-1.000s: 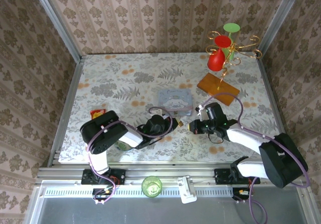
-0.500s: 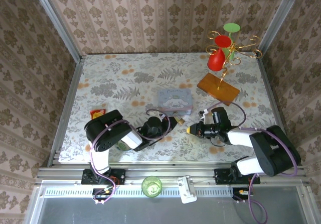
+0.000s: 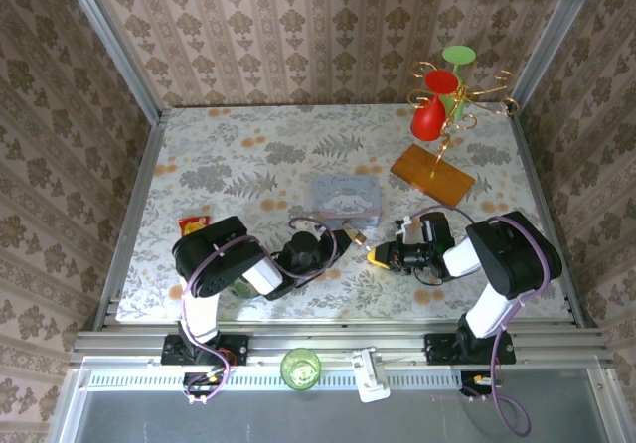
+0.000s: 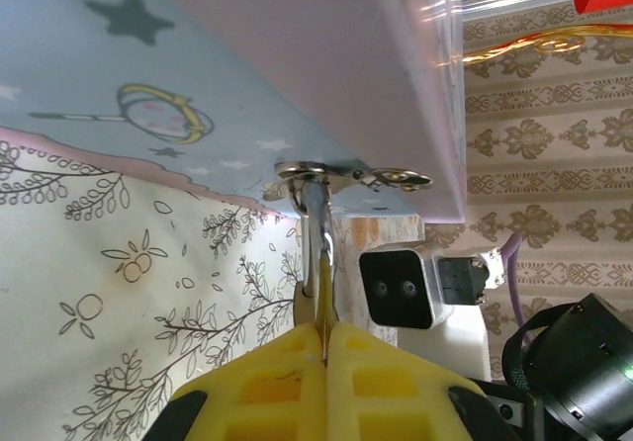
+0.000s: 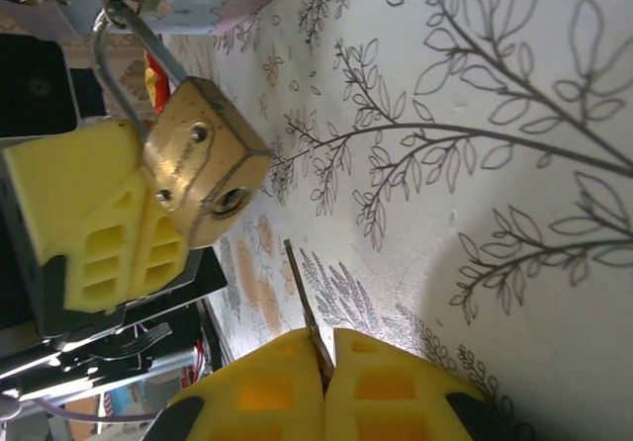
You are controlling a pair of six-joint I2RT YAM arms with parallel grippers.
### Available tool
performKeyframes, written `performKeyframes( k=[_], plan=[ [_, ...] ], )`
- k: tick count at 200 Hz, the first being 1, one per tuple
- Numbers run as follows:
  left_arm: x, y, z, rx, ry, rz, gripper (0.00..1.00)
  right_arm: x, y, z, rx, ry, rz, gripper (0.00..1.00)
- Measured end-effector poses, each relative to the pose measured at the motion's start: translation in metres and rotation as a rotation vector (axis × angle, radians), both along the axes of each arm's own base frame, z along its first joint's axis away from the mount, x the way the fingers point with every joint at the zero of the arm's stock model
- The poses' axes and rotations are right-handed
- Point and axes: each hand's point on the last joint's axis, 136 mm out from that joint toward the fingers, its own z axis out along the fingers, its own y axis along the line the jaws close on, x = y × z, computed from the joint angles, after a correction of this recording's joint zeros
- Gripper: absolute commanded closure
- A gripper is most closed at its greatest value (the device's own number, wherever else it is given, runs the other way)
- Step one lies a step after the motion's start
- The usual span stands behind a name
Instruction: Unlock the padlock with the key
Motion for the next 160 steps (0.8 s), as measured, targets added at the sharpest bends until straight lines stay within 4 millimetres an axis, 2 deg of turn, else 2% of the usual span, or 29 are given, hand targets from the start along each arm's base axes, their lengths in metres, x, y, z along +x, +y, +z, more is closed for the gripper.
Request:
performKeyframes(
  k=[16,40,50,71,84,103,112,138,160],
  plan=[
    [0.000,0.001,-0.004,0.009,0.006,0.000,1.00,0.001,0.000,0.000,-0.002,-0.002,0.002,1.00],
    [-0.002,0.004,-0.017,0.069,0.028,0.007,0.87,0.004,-0.002,-0.001,-0.032,-0.007,-0.003,1.00],
    [-0.004,0.007,-0.026,0.120,0.036,0.006,0.87,0.006,-0.004,-0.001,-0.056,-0.016,-0.014,1.00],
    [-0.003,-0.001,-0.025,0.162,0.018,0.002,0.87,0.008,-0.011,0.000,-0.109,-0.030,-0.043,1.00],
    [-0.001,-0.004,-0.024,0.173,0.015,0.004,0.79,0.010,-0.017,0.002,-0.148,-0.043,-0.071,1.00],
    [-0.001,-0.006,-0.023,0.174,0.007,0.012,0.76,0.017,-0.028,0.012,-0.218,-0.097,-0.114,1.00],
    [-0.001,-0.006,-0.021,0.178,0.003,0.021,0.69,0.023,-0.032,0.019,-0.249,-0.122,-0.132,1.00],
    [-0.004,-0.009,-0.009,0.223,-0.027,0.036,0.33,0.050,-0.040,0.044,-0.330,-0.220,-0.167,1.00],
    [-0.004,-0.013,-0.002,0.274,-0.060,0.054,0.28,0.070,-0.043,0.058,-0.367,-0.276,-0.192,1.00]
  ],
)
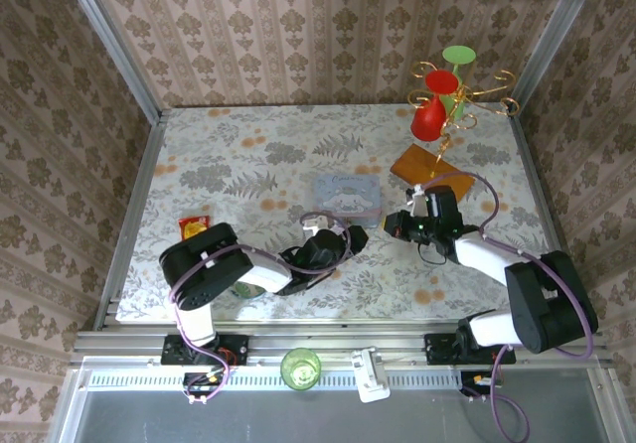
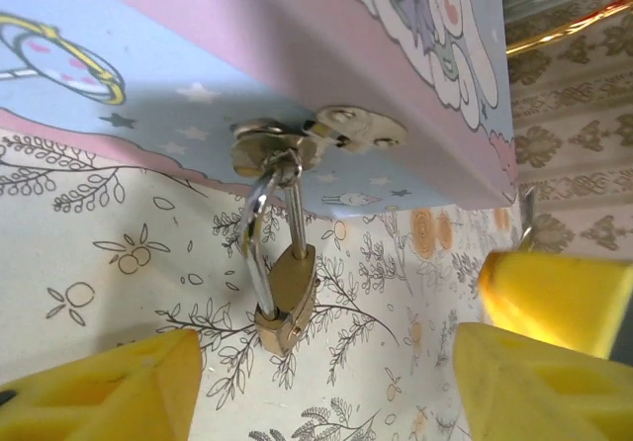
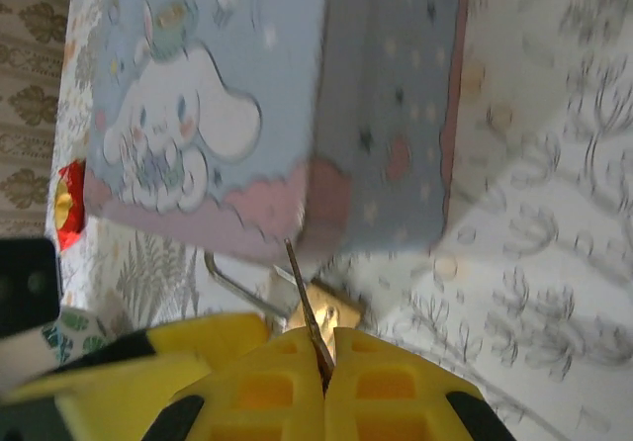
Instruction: Unlock the padlock with the key
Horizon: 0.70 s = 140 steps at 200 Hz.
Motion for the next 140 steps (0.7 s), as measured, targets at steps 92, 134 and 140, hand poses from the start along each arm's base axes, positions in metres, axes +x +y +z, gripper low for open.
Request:
performKeyframes(
  k=[92,134,140],
  plan=[
    [0.017,-0.021,-0.002,0.050,-0.040,0.123,0.29,0.049,-0.020,-0.035,-0.173,0.029,-0.094,1.00],
    [0.024,-0.022,-0.004,0.036,-0.028,0.178,0.34,0.053,-0.009,-0.046,-0.195,0.030,-0.061,1.00],
    [0.024,-0.022,-0.004,0.035,-0.025,0.185,0.35,0.053,-0.008,-0.049,-0.196,0.035,-0.060,1.00]
  ],
)
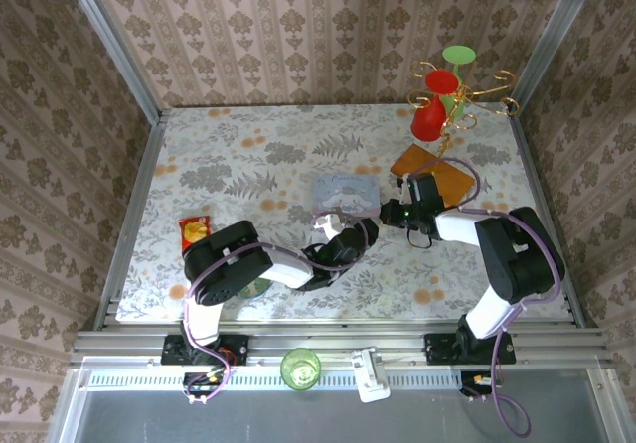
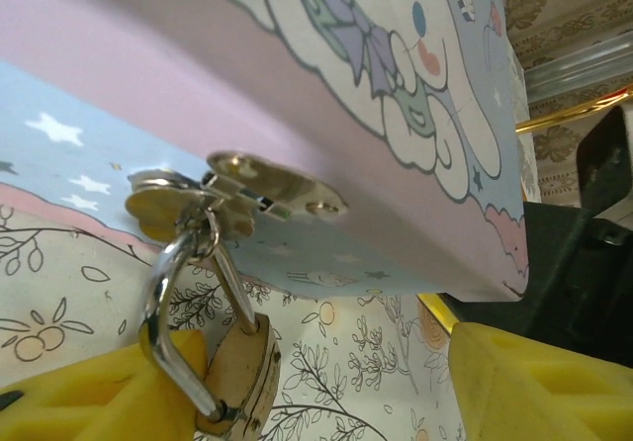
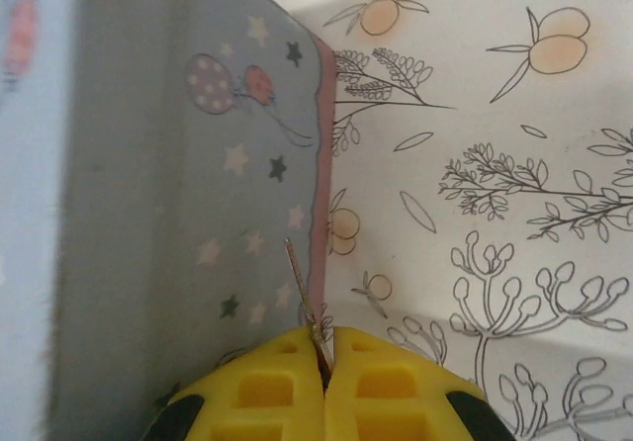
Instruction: Unlock the padlock with the key
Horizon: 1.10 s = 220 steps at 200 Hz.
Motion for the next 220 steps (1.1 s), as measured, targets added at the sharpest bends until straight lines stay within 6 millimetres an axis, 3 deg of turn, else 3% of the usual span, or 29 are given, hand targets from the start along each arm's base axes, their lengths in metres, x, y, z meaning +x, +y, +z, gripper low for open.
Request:
performKeyframes(
  k=[23,76,141,177,207,220],
  plan=[
    [-0.002,-0.001,-0.003,0.019,0.015,0.027,0.38,0.006,0.001,-0.010,-0.002,0.012,-0.002,1.00],
    [0.001,0.004,-0.014,0.084,0.080,0.159,0.52,0.010,0.002,-0.006,0.010,-0.003,-0.021,1.00],
    [0.005,0.004,-0.017,0.117,0.064,0.203,0.51,0.010,0.011,-0.003,0.031,-0.019,-0.018,1.00],
    [0.007,0.002,-0.016,0.125,0.031,0.200,0.51,-0.001,0.014,-0.008,0.049,-0.008,-0.023,1.00],
    [0.008,0.002,-0.017,0.127,0.027,0.197,0.62,-0.006,0.015,-0.009,0.054,-0.009,-0.021,1.00],
    [0.010,0.003,-0.019,0.125,0.028,0.198,0.63,-0.006,0.015,-0.009,0.060,-0.007,-0.028,1.00]
  ],
)
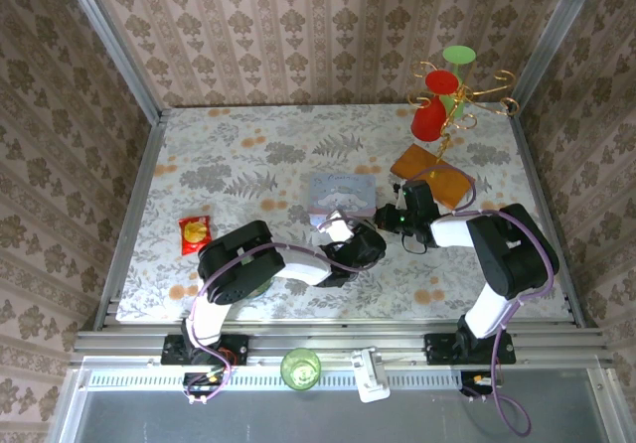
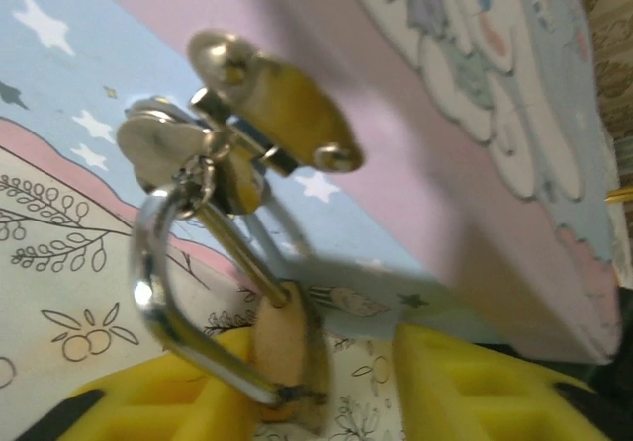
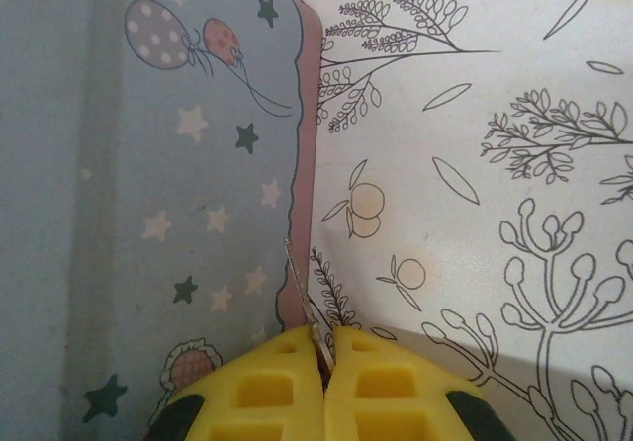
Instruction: Unlock the padlock with the key
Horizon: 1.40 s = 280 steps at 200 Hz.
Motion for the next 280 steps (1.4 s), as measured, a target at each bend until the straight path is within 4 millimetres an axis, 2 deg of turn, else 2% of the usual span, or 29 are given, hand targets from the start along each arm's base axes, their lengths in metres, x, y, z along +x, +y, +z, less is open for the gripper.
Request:
performKeyframes(
  k=[20,46,87,122,137,179,236,280],
  plan=[
    [0.001,-0.001,-0.001,-0.002,-0.004,-0.002,0.65,0.000,0.000,0.000,0.007,-0.001,-0.006,1.00],
    [0.002,-0.001,-0.003,-0.004,-0.006,-0.011,0.84,0.000,0.000,0.000,0.009,-0.004,-0.008,1.00],
    [0.001,0.002,-0.004,-0.040,0.023,-0.057,0.91,-0.002,-0.003,0.002,0.009,-0.008,-0.010,1.00],
    [-0.005,0.008,-0.003,-0.089,0.038,-0.113,0.93,-0.012,-0.003,0.005,0.029,0.007,0.018,1.00],
    [-0.007,0.013,-0.002,-0.094,0.033,-0.141,0.99,-0.021,-0.003,0.007,0.034,0.011,0.037,1.00],
    [-0.015,0.025,0.000,-0.105,0.006,-0.254,1.00,-0.049,-0.005,0.019,0.117,0.018,0.083,1.00],
    [-0.023,0.027,0.005,-0.183,-0.034,-0.380,1.00,-0.107,0.011,0.009,0.301,0.116,0.193,1.00],
    [-0.025,0.017,0.006,-0.262,-0.051,-0.442,1.00,-0.114,0.032,0.026,0.416,0.096,0.301,1.00]
  ],
)
